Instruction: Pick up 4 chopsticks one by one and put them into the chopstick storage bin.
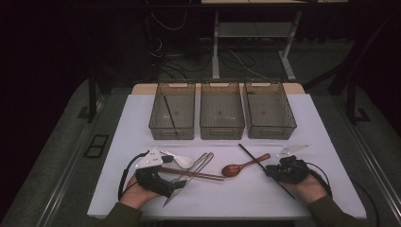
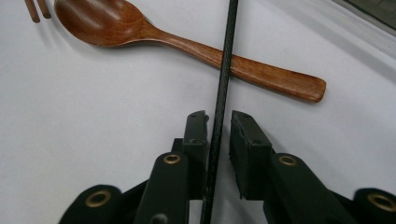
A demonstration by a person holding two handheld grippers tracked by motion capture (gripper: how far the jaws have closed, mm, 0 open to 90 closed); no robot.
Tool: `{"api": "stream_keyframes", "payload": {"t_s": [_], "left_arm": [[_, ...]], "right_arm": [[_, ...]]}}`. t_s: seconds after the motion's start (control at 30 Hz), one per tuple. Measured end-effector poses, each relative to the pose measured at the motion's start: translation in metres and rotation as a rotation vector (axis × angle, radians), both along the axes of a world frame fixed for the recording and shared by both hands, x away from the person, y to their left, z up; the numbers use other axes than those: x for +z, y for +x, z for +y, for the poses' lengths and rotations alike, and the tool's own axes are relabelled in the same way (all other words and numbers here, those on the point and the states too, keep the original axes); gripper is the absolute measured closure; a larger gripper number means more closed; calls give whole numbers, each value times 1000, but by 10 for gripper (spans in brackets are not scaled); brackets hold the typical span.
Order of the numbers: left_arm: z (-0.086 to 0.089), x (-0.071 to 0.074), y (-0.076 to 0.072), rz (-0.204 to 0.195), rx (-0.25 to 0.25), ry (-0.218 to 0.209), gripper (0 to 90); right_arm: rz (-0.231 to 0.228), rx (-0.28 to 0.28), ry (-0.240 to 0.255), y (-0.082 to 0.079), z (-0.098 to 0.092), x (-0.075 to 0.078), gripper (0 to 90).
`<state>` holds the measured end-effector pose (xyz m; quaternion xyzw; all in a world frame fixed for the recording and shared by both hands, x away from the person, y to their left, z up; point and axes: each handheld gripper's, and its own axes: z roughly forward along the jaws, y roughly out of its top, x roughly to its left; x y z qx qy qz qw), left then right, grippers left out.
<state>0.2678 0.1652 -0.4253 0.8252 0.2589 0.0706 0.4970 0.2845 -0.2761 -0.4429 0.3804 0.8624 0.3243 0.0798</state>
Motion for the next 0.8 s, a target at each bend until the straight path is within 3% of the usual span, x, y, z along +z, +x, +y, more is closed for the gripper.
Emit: {"api": "stream_keyframes", "payload": {"t_s": [0.23, 0.4, 0.6, 0.8], "left_arm": [[-1, 0, 0, -7, 20, 3, 0], [-3, 1, -1, -22, 60, 21, 5], [-2, 0, -1, -18, 51, 33, 11], [-1, 1, 1, 13, 59, 20, 11]], "right_arm": [[-9, 0, -7, 0, 0, 0, 824], [-8, -2, -7, 1, -1, -1, 844], [-6, -3, -2, 1, -1, -1, 849], [-5, -4, 1, 1, -1, 0, 854]]}}
